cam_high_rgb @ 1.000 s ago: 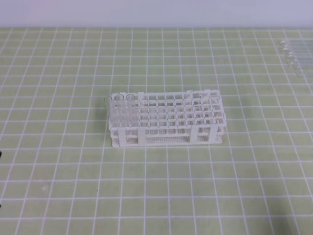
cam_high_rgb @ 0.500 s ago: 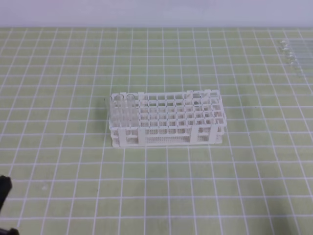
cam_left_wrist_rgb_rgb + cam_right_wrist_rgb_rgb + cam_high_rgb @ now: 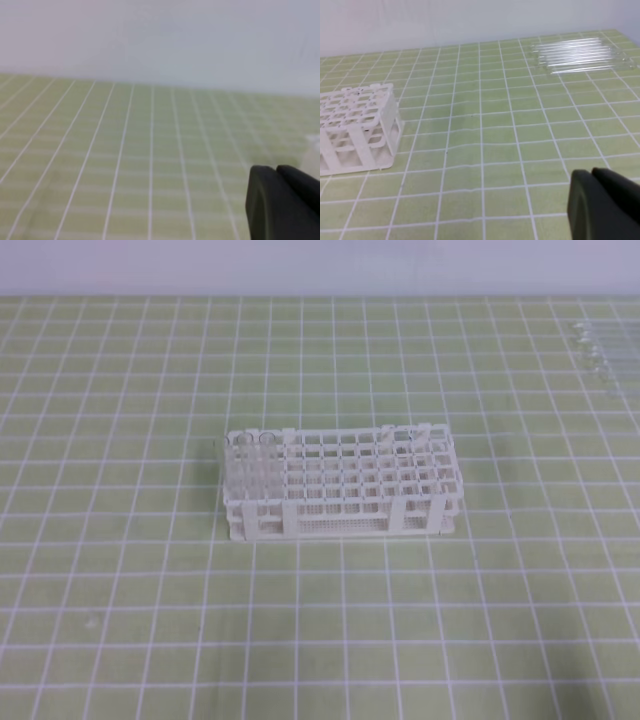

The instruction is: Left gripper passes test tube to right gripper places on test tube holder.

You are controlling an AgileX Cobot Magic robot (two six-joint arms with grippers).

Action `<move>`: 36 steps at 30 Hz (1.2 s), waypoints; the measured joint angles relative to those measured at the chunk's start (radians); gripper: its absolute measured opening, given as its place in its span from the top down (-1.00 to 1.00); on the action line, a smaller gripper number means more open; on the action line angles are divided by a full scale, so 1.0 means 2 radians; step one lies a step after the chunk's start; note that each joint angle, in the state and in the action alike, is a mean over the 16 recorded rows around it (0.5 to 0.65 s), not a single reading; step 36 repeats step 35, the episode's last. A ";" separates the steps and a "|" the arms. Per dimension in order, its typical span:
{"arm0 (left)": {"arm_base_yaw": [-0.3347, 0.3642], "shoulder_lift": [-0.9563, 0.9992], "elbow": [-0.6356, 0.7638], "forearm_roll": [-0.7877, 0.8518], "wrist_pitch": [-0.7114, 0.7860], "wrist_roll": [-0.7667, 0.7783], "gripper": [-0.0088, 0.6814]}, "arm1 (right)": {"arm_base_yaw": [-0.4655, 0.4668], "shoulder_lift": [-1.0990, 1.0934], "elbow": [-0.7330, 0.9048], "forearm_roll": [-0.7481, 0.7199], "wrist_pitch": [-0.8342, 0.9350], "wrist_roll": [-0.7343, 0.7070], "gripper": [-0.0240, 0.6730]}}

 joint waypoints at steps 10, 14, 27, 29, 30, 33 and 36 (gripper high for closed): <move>0.045 -0.081 0.016 -0.006 0.110 0.036 0.98 | 0.000 0.000 0.000 0.000 0.000 0.000 0.98; 0.050 -0.094 0.015 -0.010 0.135 0.060 0.98 | 0.000 0.000 0.000 0.000 0.000 0.000 0.98; 0.051 -0.105 0.016 -0.015 0.147 0.098 0.98 | 0.000 0.000 0.000 0.000 0.000 0.000 0.98; 0.051 -0.104 0.015 -0.015 0.147 0.098 0.98 | 0.000 0.000 0.000 0.000 0.000 0.000 0.98; 0.051 -0.105 0.016 -0.015 0.146 0.097 0.98 | 0.000 0.000 0.000 0.000 0.000 0.000 0.98; 0.051 -0.105 0.016 -0.015 0.147 0.097 0.98 | 0.000 0.000 0.000 0.000 0.000 0.000 0.98; 0.051 -0.107 0.017 -0.015 0.145 0.097 0.98 | 0.000 0.000 0.000 0.000 0.000 0.000 0.98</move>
